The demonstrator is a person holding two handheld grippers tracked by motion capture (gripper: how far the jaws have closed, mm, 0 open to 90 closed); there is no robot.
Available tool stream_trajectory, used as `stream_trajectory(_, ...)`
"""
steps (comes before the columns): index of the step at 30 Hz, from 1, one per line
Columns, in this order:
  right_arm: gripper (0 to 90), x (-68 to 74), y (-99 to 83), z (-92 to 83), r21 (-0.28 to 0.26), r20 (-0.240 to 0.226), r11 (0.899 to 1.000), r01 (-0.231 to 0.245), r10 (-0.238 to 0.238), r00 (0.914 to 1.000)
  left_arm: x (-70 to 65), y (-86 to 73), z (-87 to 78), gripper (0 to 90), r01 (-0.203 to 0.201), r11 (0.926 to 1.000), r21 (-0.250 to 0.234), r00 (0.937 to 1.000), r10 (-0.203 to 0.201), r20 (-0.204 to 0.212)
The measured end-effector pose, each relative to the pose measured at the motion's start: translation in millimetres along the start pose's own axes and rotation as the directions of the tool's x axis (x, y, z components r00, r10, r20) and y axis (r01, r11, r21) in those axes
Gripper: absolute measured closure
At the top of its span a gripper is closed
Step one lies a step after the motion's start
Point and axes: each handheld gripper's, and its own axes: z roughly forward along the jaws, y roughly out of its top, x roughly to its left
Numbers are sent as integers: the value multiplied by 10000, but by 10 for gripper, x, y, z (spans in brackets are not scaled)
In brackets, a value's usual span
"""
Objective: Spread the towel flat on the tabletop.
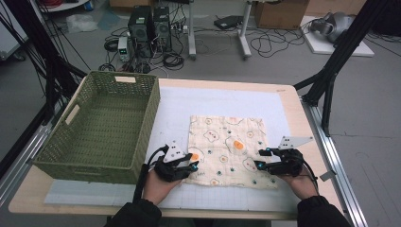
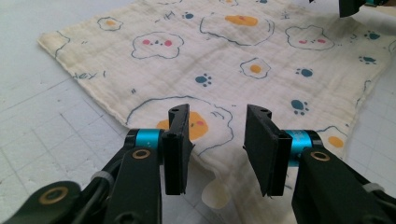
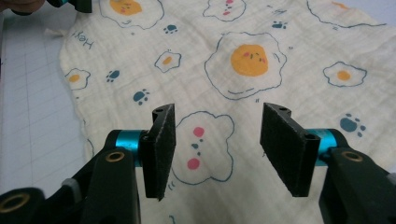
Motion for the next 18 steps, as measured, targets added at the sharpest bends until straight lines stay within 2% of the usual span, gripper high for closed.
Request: stream_trajectory(18, 411, 10, -6, -41, -85, 263, 9999, 88, -85, 9996, -15, -3, 1, 572, -100, 9999, -20, 9999, 100, 9)
